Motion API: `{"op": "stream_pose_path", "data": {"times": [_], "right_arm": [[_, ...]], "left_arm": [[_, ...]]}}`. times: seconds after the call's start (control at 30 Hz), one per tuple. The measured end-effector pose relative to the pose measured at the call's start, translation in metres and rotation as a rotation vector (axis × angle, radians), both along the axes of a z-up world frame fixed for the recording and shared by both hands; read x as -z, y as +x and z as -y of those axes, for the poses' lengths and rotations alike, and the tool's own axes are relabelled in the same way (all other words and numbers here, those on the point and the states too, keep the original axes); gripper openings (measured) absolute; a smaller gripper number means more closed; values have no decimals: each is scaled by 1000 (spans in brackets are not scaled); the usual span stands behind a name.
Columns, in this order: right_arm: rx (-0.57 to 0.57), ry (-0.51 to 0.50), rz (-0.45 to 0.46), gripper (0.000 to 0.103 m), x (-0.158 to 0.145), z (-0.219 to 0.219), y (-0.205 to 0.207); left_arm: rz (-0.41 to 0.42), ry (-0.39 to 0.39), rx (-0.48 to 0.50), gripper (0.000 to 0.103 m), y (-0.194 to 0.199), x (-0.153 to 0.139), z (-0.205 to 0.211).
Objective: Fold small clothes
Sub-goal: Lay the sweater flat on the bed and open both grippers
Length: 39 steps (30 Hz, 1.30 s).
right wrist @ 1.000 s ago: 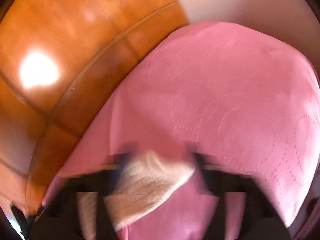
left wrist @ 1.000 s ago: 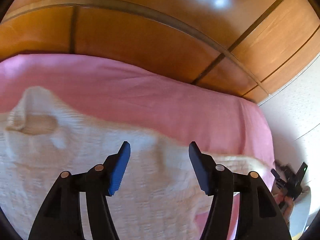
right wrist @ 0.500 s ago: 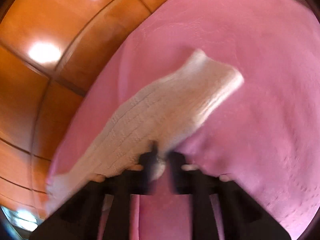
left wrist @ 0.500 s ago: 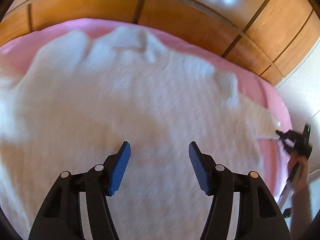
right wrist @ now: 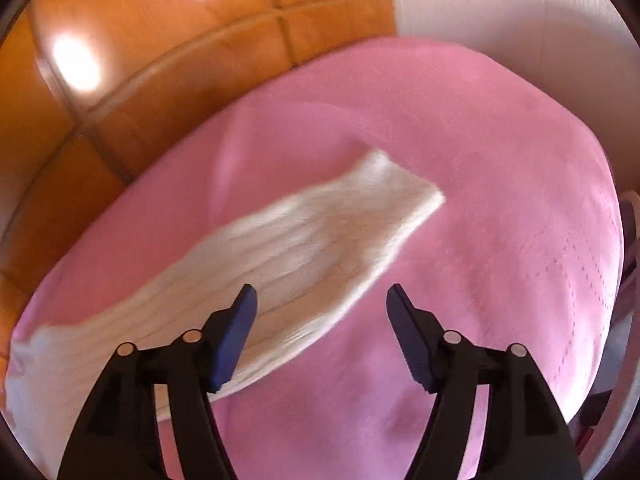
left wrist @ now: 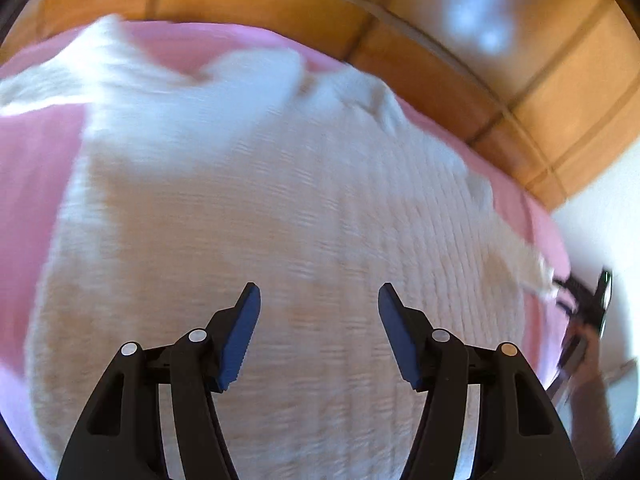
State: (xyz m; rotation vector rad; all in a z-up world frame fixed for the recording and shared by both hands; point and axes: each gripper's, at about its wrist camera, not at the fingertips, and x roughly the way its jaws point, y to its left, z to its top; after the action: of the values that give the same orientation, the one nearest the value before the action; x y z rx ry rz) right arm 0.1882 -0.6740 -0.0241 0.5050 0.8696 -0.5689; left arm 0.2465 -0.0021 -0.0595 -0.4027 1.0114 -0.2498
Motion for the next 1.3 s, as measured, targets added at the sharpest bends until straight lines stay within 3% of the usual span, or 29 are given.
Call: {"op": "stream_pose_path", "data": {"times": [0.13,0.33,0.43,0.5,0.6,0.73,0.87,1.17,1.2,1.23,1.27,1.3], "right_arm": [[-130,17,92,83,-26,-64,1],[-508,76,158,92,-39,-210,36],[-699,22,107,92,-22,-298,46],[-774,4,61,92,-5,-336,51],[-848,-73,-9,92,23,-385,54],[-840,-97,-59,101,57,-393,66],[-810,-26,-36,101,61,-382,70],[-838,-97,-53,101,60,-396,66],[-839,-99,-52,101,61,-396,64],[-838,-101,-52,101,62,-397,63],[-838,-103,-52,101,62,-398,64],[-838,-103,-51,101,63,-399,64]], "left_arm": [[9,-15,-144,60,-11,-6,-57],[-19,16,-405,60,-25,-7,-166],[-64,22,-548,60,-24,-3,-224],[-70,-31,-644,60,-23,0,-267],[-64,-36,-751,60,-15,0,-316],[-51,62,-776,60,15,-7,-355],[-49,132,-764,60,52,-11,-373],[-126,194,-759,58,129,15,-418],[-123,230,-743,45,137,15,-415],[-118,240,-720,15,143,15,-414],[-106,236,-673,4,146,12,-411],[-86,259,-669,5,144,6,-407]]}}
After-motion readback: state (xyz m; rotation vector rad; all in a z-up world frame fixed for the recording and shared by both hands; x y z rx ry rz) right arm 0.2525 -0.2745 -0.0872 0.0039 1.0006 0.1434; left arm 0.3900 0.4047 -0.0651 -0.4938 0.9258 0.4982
